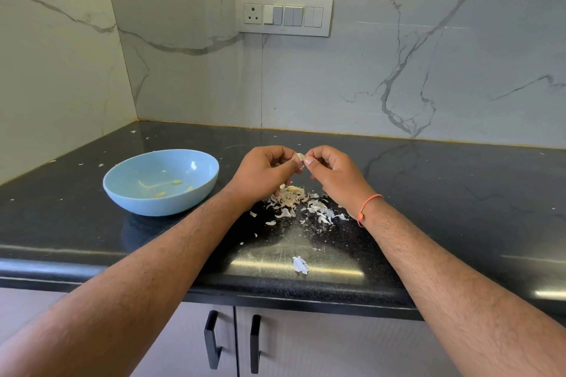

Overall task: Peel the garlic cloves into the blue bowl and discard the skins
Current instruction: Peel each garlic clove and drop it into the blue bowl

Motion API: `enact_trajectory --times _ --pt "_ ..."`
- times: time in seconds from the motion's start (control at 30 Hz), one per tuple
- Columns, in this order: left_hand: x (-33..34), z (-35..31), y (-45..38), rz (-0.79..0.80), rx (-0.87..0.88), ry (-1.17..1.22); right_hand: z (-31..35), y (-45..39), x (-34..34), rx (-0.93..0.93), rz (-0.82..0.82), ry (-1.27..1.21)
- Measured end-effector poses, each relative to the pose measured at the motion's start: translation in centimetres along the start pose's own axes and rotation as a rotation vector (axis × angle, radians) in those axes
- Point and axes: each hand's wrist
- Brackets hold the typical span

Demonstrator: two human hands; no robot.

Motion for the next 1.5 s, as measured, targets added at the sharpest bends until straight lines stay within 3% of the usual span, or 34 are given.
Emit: enact_trajectory --times 0.3,0.6,0.9,1.2,1.5 --pt "0.0 0.4 -0.2 -0.021 -0.023 -0.063 0.5 0.1 -0.4 0.07 -0.041 -0.197" --pt "-0.1 -0.3 0.2 -0.059 0.165 -0.159 0.5 0.3 -0.3 0.094 0.001 -0.011" --pt "-0.2 0.0 0.0 -0.105 0.129 -0.223 0.1 0.0 -0.3 0.053 -0.079 0.034" --pt "-0.3 -0.2 0.2 -0.095 0.189 -0.395 -0.6 0.1 -0.1 -0.168 -0.187 0.3" --pt "0.0 0.0 0.3 -0.018 0.153 -0.352 -0.7 -0.2 -0.2 -0.124 -0.24 0.219"
Point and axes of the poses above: each hand's wrist, its own y-axis away from the middle knuckle, its own x-axis out of the palm, z = x × y, and after that the axes turned 5 degrees about y, right-handed
